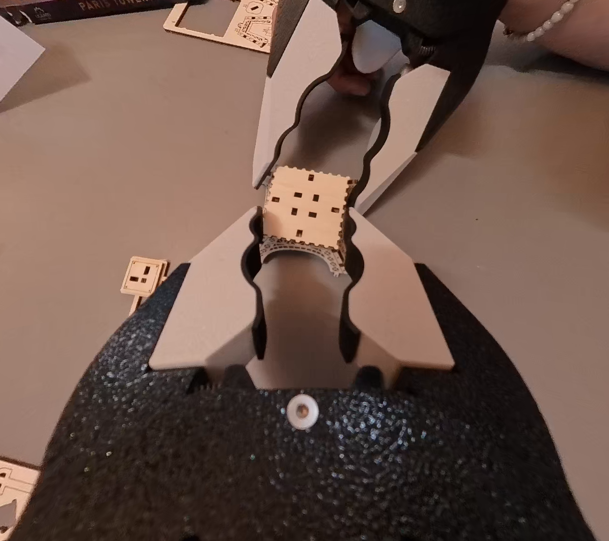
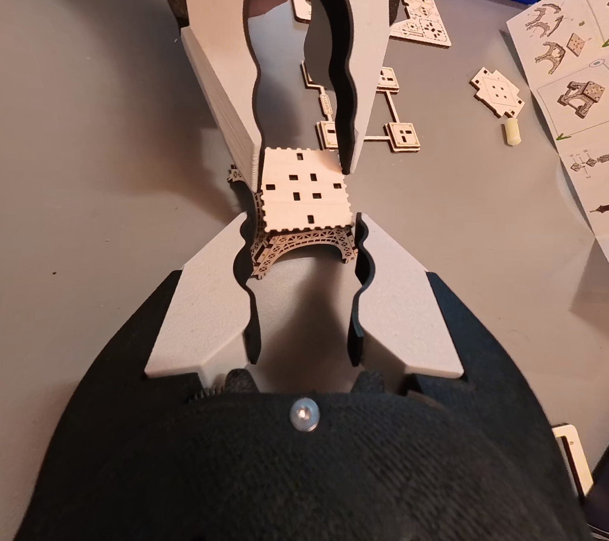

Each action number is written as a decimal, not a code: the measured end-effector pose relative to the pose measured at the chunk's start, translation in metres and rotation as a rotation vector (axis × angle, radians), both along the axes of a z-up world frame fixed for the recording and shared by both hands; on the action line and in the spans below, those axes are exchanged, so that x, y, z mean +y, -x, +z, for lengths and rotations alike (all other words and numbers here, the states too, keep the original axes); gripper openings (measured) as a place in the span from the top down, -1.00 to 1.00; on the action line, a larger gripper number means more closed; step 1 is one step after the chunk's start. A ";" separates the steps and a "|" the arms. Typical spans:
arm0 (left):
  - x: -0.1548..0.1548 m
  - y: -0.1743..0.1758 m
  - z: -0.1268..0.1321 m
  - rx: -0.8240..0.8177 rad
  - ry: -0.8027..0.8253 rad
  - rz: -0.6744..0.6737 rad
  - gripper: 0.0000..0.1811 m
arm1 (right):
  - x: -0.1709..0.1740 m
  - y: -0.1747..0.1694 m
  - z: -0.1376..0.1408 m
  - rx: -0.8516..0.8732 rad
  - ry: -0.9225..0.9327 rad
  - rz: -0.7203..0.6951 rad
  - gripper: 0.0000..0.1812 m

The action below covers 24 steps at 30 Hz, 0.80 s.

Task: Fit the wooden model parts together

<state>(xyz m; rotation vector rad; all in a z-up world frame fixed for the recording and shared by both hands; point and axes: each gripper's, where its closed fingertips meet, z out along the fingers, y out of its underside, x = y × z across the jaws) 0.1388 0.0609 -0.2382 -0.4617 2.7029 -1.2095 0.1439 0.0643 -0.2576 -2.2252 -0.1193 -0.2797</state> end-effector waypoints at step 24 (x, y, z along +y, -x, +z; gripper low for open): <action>-0.001 0.002 0.003 0.005 -0.048 0.031 0.41 | 0.000 -0.003 0.002 -0.021 -0.009 -0.021 0.27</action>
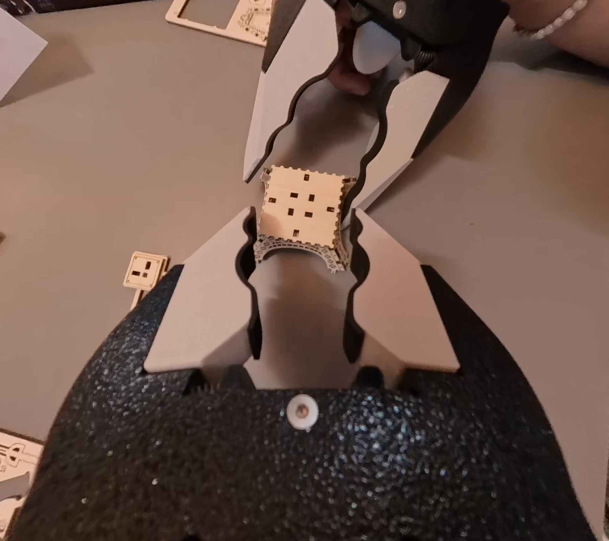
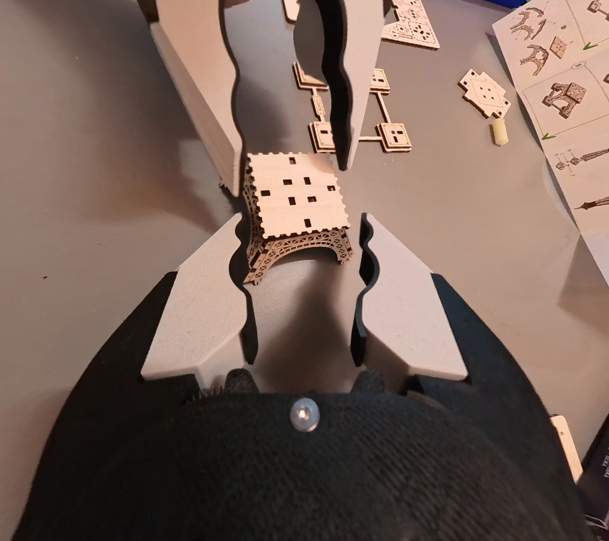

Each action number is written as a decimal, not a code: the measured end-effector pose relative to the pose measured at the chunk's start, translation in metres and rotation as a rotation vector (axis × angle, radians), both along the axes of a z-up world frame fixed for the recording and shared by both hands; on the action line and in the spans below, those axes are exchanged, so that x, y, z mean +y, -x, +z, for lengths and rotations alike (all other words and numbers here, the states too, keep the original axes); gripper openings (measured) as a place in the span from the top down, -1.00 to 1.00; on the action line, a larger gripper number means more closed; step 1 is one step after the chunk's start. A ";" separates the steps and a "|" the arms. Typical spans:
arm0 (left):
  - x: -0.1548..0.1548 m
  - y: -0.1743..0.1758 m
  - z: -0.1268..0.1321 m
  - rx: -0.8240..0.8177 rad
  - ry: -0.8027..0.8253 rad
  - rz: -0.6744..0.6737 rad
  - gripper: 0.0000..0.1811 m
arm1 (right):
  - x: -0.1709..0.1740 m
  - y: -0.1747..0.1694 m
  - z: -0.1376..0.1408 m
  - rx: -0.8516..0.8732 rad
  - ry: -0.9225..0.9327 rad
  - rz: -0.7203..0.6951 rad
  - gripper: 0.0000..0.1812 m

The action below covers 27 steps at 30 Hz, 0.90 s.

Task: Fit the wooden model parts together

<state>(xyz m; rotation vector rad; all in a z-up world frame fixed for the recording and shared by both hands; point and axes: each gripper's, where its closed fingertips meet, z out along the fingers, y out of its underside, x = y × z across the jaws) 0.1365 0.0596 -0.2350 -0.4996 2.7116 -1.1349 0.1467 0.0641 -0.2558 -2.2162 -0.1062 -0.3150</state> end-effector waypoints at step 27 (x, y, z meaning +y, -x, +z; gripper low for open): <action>0.001 -0.005 -0.002 0.021 0.041 0.010 0.50 | -0.019 0.005 -0.011 0.259 0.059 0.010 0.18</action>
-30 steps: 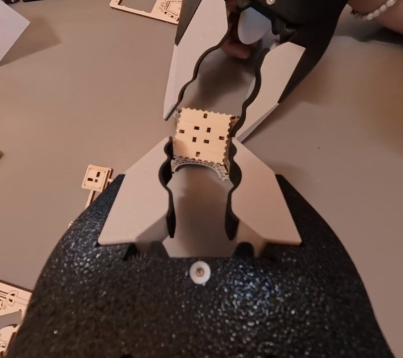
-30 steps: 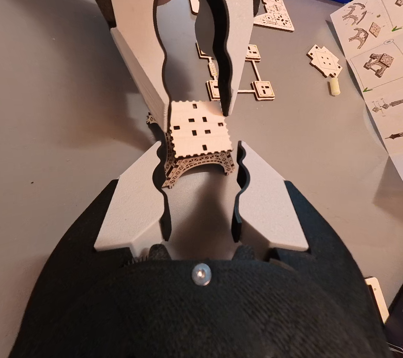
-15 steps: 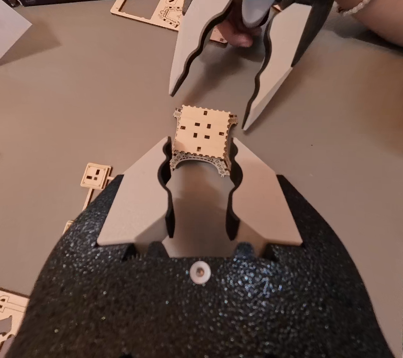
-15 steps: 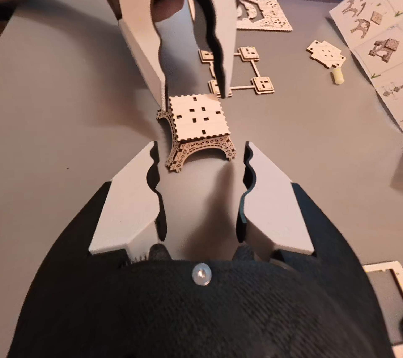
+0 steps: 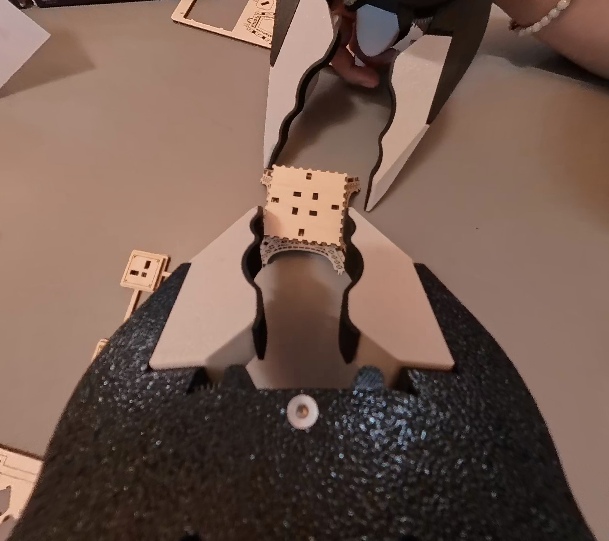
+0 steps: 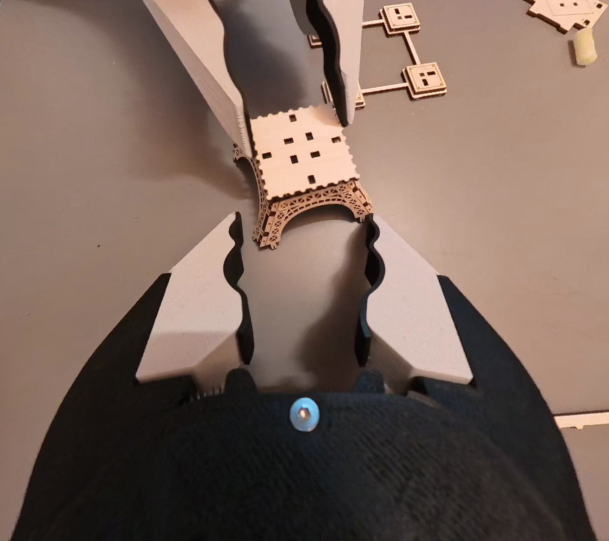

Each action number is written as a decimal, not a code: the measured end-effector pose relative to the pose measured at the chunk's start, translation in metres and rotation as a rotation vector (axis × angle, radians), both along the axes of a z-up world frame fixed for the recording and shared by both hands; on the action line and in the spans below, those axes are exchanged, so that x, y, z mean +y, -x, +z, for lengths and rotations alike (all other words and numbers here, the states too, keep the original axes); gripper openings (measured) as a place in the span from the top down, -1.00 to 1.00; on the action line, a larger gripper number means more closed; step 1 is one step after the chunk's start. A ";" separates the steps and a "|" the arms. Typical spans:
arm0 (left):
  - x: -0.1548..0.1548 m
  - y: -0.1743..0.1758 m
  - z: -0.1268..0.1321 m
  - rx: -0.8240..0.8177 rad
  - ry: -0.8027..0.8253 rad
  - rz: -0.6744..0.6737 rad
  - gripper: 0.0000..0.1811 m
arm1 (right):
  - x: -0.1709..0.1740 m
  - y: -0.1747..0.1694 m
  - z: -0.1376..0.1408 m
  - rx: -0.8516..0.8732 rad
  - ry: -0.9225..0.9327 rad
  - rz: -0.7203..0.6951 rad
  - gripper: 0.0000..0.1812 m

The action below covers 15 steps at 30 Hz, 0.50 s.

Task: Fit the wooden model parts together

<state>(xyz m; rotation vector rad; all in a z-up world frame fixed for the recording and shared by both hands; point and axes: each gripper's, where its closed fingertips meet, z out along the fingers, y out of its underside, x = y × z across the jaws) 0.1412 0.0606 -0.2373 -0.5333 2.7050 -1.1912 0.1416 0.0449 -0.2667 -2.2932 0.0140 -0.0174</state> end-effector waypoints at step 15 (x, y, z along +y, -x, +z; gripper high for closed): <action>0.000 0.003 -0.001 0.005 -0.035 0.013 0.50 | 0.000 -0.001 0.001 -0.039 -0.009 -0.008 0.18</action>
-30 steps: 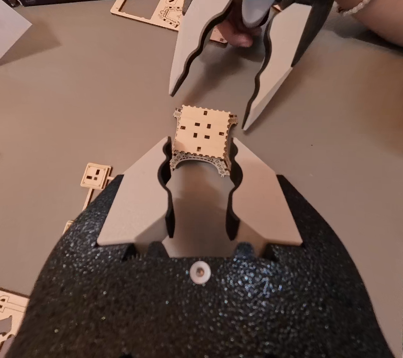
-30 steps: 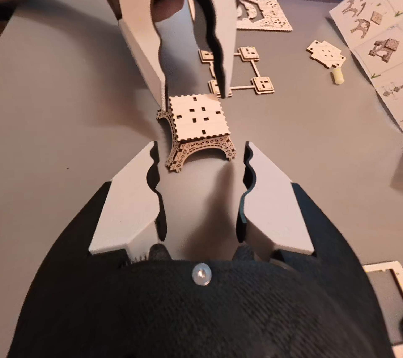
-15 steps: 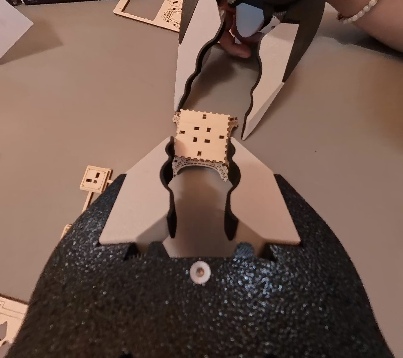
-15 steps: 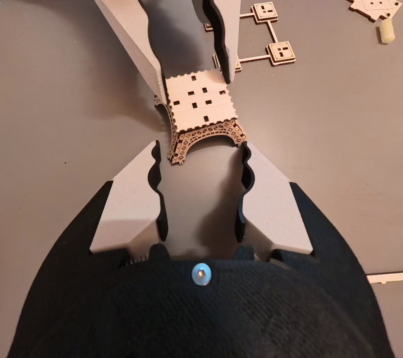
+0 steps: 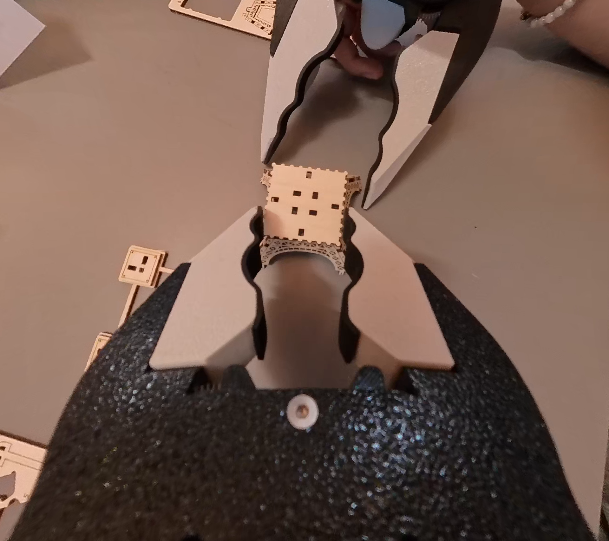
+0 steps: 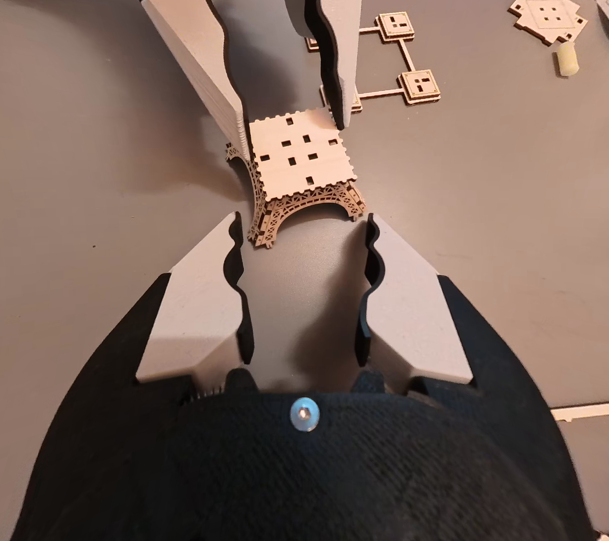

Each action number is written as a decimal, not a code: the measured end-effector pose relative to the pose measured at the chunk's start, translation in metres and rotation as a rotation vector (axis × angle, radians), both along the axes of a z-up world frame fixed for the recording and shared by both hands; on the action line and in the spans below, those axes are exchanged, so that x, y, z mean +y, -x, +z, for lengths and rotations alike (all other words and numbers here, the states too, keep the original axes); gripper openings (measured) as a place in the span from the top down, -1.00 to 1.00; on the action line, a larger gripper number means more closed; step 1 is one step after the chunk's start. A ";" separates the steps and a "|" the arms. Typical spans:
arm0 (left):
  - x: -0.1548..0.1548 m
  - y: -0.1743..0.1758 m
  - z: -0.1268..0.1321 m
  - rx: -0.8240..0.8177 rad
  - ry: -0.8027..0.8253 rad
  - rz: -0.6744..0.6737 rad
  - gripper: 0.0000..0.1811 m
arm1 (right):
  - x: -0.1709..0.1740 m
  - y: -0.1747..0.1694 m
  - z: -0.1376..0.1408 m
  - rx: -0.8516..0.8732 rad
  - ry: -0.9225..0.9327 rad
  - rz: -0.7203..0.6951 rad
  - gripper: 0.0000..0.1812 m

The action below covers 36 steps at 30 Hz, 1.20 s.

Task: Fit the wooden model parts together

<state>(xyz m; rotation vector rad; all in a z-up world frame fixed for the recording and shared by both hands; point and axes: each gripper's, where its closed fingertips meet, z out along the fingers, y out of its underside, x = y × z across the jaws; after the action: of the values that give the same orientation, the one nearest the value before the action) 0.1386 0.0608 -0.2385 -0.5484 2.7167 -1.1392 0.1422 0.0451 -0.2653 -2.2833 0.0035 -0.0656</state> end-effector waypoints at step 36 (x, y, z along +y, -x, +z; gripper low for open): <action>-0.008 0.002 0.003 -0.034 -0.007 -0.081 0.53 | 0.000 -0.002 0.000 -0.003 0.001 -0.014 0.14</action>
<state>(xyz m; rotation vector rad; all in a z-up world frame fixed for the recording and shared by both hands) 0.1363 0.0527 -0.2359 -0.4178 2.7353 -1.1466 0.1442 0.0450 -0.2654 -2.2839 0.0180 -0.0772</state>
